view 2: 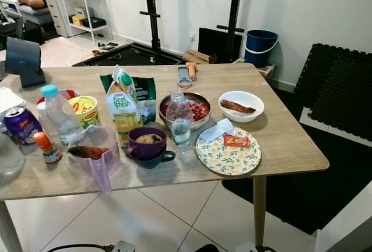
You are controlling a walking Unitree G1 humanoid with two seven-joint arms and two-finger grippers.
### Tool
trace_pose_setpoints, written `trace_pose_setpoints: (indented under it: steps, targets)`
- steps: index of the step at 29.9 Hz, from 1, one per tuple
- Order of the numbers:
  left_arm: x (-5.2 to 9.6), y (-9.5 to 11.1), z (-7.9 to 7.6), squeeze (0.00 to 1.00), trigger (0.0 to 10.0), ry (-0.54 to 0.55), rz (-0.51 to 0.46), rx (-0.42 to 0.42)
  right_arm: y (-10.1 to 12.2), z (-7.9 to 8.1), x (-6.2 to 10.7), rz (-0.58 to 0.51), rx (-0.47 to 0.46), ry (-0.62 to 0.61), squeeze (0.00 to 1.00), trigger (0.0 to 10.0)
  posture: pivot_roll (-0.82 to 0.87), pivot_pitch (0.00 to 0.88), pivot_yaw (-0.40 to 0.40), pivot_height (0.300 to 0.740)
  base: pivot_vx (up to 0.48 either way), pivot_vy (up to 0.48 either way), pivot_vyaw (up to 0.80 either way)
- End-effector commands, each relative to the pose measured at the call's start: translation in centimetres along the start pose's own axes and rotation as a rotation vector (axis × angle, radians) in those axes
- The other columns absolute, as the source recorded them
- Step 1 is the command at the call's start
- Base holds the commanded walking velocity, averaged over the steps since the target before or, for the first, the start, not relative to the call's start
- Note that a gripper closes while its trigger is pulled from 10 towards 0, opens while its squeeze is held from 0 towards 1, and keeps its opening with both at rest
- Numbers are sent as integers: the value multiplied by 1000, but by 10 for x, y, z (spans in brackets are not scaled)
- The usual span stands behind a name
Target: Restocking fridge
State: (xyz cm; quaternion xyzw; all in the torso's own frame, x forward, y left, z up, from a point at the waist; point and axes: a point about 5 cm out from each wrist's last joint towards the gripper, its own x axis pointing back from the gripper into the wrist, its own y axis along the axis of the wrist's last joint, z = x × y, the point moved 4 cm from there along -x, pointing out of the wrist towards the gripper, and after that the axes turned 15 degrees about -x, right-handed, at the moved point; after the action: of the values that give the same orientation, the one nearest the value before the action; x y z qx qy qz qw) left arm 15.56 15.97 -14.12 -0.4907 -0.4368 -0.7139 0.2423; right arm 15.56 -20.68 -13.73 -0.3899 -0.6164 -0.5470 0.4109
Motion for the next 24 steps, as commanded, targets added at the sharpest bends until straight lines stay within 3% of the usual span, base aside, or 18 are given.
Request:
trace_pose_setpoints:
  steps: [1,24]
  targets:
    - [0,-1,-2,0,10000,-6,12,-23,0,0,0,4,6,4,0,10000,-8,0,-12,740,0,0,0]
    - [0,-4,-2,0,10000,1,27,-10,-1,-1,0,5,2,0,0,10000,-12,0,-10,740,0,0,0]
